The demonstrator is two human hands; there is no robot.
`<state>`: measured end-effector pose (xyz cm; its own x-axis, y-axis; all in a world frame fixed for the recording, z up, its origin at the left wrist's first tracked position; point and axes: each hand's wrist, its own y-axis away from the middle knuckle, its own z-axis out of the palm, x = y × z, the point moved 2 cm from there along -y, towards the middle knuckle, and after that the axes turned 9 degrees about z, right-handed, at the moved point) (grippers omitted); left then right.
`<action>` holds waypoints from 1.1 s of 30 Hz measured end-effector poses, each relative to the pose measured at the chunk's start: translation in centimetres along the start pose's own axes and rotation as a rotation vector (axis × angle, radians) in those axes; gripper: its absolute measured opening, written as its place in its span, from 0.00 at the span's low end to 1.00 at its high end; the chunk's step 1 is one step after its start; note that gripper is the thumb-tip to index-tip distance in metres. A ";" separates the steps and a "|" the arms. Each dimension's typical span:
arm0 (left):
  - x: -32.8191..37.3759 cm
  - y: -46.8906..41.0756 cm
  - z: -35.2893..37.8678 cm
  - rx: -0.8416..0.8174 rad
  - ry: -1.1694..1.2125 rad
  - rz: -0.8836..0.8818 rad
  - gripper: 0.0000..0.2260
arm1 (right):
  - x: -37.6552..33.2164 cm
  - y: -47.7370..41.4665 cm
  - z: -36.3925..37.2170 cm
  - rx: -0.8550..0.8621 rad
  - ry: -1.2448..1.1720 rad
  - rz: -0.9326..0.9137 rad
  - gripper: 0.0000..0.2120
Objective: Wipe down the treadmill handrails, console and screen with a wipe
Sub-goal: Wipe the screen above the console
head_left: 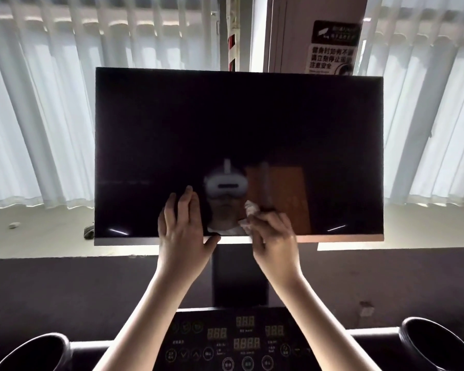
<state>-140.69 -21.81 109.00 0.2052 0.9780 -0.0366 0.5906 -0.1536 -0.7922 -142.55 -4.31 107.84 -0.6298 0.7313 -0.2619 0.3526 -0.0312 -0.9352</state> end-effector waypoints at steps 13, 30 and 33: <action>2.9 -1.0 0.9 0.021 0.016 0.116 0.44 | 2.2 0.4 -1.4 -0.123 0.015 -0.140 0.11; 3.0 -1.0 1.1 0.021 -0.003 0.092 0.44 | 2.5 -7.8 -0.6 0.210 0.059 0.156 0.10; 3.1 -0.9 1.0 0.020 -0.007 0.091 0.44 | 0.6 -6.8 0.7 -0.018 0.034 -0.149 0.09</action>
<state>-141.41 -18.47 109.00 0.2517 0.9612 -0.1127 0.5539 -0.2386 -0.7976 -145.80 -4.15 113.83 -0.6525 0.7494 -0.1120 0.2691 0.0911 -0.9588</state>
